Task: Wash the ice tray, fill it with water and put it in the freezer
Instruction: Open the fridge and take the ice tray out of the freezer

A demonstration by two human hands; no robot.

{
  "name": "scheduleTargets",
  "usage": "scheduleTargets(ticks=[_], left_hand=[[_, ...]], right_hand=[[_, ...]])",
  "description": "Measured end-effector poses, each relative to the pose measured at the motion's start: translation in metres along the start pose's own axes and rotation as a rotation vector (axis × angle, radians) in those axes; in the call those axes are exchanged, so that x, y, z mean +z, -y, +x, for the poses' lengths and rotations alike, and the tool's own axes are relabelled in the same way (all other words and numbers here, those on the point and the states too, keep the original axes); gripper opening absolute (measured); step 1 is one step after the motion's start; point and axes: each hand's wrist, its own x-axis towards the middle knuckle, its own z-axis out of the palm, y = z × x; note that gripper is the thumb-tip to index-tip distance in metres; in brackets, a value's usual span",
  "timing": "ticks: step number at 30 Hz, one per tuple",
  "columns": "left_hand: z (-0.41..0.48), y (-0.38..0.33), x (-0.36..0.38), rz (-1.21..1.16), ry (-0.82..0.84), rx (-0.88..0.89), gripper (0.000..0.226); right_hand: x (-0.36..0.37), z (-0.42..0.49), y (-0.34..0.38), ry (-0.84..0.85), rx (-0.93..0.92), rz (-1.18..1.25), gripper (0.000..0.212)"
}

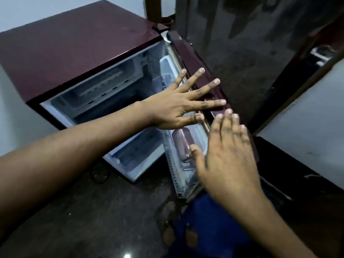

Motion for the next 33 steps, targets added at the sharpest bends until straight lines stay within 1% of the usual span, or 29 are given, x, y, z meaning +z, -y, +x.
scheduleTargets(ticks=[2,5,9,12,16,22,25,27,29,33], left_hand=[[0.026,-0.01,0.007,-0.031,-0.027,-0.008,0.061],[0.062,-0.024,0.014,-0.084,-0.057,-0.046,0.065],[0.101,-0.04,0.018,-0.117,-0.083,-0.135,0.072],[0.126,-0.05,0.022,-0.153,-0.111,-0.21,0.071],[0.155,-0.057,0.028,-0.195,-0.125,-0.29,0.064],[0.176,-0.047,0.021,-0.173,-0.06,-0.283,0.069],[0.166,-0.038,0.025,-0.16,-0.104,-0.301,0.072],[0.148,-0.029,0.034,-0.184,-0.18,-0.314,0.075],[0.123,-0.016,0.047,-0.204,-0.238,-0.362,0.076],[0.063,0.021,0.075,-0.23,-0.236,-0.52,0.076]], right_hand=[[0.007,0.011,-0.027,-0.054,0.061,-0.054,0.083],[0.01,0.03,-0.061,-0.058,0.139,-0.127,0.089],[0.012,0.055,-0.096,-0.155,0.205,-0.138,0.088],[0.012,0.076,-0.118,-0.202,0.236,-0.125,0.084],[0.009,0.101,-0.138,-0.214,0.285,-0.086,0.083],[0.013,0.122,-0.159,-0.244,0.291,-0.04,0.085],[0.017,0.129,-0.158,-0.269,0.29,-0.013,0.088],[0.021,0.131,-0.146,-0.331,0.278,0.039,0.085],[0.03,0.135,-0.124,-0.413,0.195,0.131,0.076],[0.062,0.149,-0.068,-0.513,-0.034,0.346,0.054]])
